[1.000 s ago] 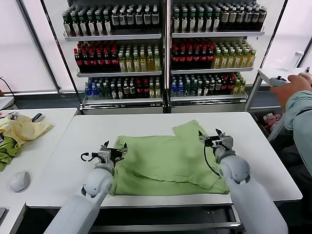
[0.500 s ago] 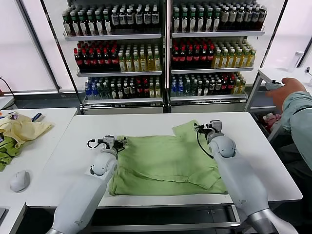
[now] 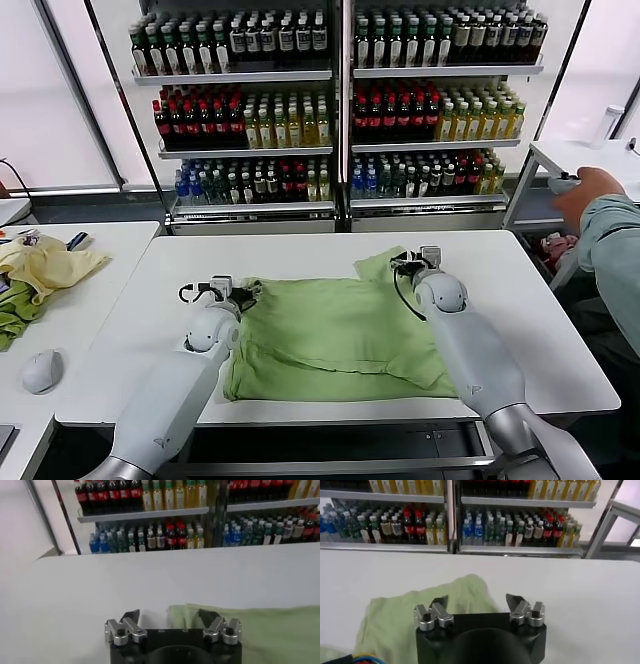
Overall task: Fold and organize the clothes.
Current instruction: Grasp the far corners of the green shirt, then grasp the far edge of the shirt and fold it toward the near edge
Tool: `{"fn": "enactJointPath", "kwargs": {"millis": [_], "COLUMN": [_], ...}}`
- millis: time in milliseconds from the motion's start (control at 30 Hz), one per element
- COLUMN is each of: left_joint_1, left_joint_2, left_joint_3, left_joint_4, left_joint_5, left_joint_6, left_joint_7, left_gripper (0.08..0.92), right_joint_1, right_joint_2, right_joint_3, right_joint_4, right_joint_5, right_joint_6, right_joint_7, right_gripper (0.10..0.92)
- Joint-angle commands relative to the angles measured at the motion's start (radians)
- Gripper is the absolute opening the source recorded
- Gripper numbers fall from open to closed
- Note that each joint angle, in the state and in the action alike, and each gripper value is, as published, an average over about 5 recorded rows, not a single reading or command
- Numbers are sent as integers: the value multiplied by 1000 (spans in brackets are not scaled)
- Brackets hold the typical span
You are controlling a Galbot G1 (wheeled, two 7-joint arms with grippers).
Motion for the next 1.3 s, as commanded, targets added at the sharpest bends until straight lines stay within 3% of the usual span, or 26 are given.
{"fn": "enactJointPath", "kwargs": {"millis": [33,400,567,733,1300], "left_joint_1": [21,67,103,153,304], "left_joint_2": [4,21,38,67,155], "left_joint_3": [6,-8,-27,-50,-116], "left_joint_4": [-10,-63,-130,-217,-526], "left_joint_5": [-60,-80,-88,-94,-164], "left_joint_6": [8,-16,-78,-120,-147], "left_joint_7": [14,39,51,58,65], "left_gripper": [620,308,161,94,93], "right_joint_1": [12,-11,-55,-106,-374], "right_joint_2": [14,-5,-27,-61,-181], "right_joint_3": [5,-3,-8,-4,109], "right_joint_4": [-47,5,101,240,651], "right_joint_5": [39,54,37,39,77], "right_joint_6": [-7,9,55,85,85], "right_joint_7": [-4,-21,-17,-12,-14], "right_gripper": [569,249,129,112,112]}}
